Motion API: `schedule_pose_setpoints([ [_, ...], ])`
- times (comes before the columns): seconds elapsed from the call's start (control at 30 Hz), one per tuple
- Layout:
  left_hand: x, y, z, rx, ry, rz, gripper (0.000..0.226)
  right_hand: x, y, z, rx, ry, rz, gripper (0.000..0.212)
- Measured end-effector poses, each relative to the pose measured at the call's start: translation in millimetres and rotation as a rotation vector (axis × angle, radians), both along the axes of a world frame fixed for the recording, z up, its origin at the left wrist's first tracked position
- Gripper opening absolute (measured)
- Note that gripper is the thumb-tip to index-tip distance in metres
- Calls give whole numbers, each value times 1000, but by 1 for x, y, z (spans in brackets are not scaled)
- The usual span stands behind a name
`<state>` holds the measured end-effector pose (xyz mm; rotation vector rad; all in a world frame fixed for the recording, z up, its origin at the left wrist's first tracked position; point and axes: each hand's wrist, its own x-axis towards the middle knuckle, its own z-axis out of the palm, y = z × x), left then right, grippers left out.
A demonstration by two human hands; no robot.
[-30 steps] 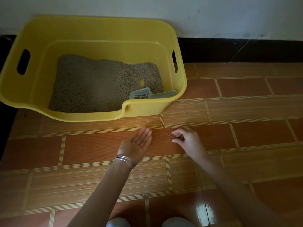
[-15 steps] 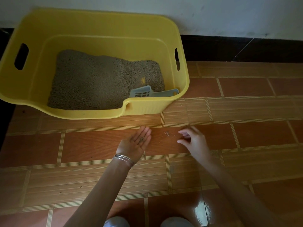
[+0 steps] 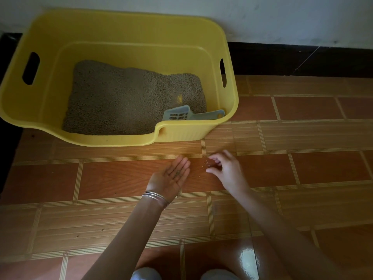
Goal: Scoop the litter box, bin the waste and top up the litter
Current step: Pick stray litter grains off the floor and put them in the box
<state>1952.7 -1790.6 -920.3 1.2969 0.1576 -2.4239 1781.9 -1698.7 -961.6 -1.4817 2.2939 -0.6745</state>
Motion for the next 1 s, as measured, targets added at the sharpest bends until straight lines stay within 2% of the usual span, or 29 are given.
schedule_pose_setpoints([
  [0.3, -3, 1, -4, -6, -5, -17, 36, 7, -5, -2, -104, 83, 37, 12],
  [0.63, -4, 4, -7, 1, -8, -25, 35, 18, -3, -7, -121, 350, 103, 13],
  [0.77, -8, 9, -4, 2, -7, -47, 36, 20, -6, 3, -182, 199, 95, 6],
  [0.87, -15, 16, -1, -10, -21, -80, 34, 32, -9, 20, -238, -17, 124, 18],
  [1.0, -23, 21, 3, -12, -30, -90, 30, 34, -10, 29, -232, -133, 188, 5],
])
